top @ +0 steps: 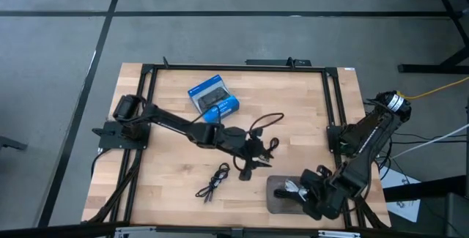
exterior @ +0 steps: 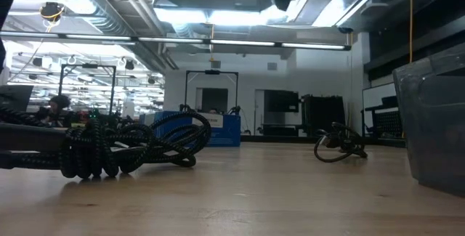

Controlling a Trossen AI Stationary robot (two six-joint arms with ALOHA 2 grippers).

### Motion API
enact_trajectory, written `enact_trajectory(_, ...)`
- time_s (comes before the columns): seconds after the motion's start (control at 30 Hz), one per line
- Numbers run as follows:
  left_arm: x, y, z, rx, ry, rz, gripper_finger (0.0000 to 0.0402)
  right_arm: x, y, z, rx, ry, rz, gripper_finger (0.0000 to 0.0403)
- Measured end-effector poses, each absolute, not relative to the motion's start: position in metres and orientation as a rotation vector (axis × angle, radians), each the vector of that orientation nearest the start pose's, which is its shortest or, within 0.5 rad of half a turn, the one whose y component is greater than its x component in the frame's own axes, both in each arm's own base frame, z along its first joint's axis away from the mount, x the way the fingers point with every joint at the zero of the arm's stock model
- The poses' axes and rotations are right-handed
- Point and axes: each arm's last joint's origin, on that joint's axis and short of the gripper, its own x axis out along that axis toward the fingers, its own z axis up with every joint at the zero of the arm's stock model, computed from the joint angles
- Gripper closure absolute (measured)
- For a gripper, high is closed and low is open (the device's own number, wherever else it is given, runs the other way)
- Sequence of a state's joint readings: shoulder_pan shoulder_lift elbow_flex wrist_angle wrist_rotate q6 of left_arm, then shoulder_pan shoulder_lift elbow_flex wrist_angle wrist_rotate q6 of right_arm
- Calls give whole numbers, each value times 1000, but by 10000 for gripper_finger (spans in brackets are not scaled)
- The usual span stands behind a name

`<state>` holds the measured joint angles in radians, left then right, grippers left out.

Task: Pick and place USB-C Cables
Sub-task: Put the white usb cable into the grey transparent bin

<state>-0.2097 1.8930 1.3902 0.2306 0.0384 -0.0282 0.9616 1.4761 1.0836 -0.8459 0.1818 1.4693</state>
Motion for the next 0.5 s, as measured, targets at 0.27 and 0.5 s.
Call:
enact_trajectory(0.27, 430, -102, 268, 23, 267, -240, 266, 162, 226, 237, 597, 1228, -185, 346)
enact_trajectory(0.5, 429, -101, 265, 15, 297, -204, 266, 162, 226, 237, 598, 1246, -179, 344)
